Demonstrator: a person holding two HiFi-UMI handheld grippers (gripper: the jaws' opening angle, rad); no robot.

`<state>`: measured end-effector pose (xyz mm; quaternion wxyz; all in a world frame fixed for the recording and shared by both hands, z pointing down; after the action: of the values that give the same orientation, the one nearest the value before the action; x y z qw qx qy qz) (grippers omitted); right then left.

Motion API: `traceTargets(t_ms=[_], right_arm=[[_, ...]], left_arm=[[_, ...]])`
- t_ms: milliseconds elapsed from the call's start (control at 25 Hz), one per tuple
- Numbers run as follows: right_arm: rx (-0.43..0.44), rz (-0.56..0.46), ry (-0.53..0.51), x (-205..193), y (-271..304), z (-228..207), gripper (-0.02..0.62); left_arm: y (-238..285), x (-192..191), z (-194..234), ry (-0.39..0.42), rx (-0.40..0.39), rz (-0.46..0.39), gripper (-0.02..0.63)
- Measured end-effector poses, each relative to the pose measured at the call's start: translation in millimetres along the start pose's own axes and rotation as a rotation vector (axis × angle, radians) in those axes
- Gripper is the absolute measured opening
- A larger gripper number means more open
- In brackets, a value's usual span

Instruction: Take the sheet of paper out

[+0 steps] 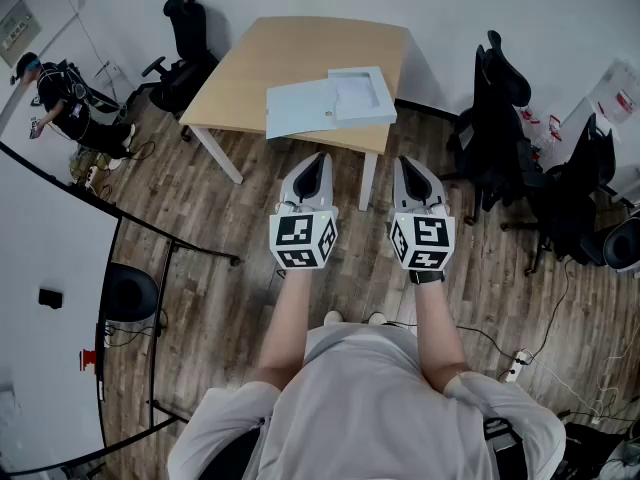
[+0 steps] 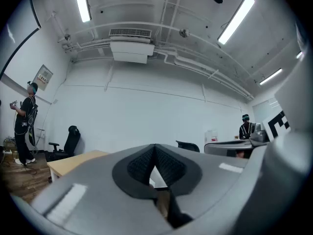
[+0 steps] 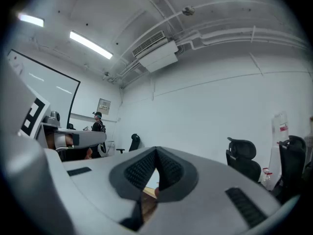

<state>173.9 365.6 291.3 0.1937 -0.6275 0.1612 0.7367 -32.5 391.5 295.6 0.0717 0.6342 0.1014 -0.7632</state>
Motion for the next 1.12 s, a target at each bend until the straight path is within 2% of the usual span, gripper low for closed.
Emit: traceTargets(t_ms=[280,520,840,1120], right_arm=[[-0.001,-0.008,-0.012,5.3,9.8,14.4,0.012],[-0.019,-0.032,0.017,8.5,16.3,35.8,0.012],[-0.028,-0.008,0.000,2.2,25.5,67.5,0.012],[-0.048,0.022,0.011,-11.9,48.0,60.0,0.012]], left_arm=[[-2.0,1.7,15.5,-0.012,-0.016,-0.008,0.009],[-11.7,3.4,38.5,-0.017,-0.016,-0.010,0.009],[-18.7,-6.4,61.3,-0.036,-0.040,0.006,0.009],[7.7,-14.5,67.4,-0.030,-0.064,0.028,0.009]])
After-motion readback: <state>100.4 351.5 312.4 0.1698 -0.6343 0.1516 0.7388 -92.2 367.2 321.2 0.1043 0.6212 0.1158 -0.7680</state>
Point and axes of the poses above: the fingertips, and each gripper's own axes: y forward along the fingers, z to its left, x out of its top, the point moved 10 cm from there along -y, backward along the fingers, and after that the axes turned 6 degrees about -y, right-handed, at the moved point
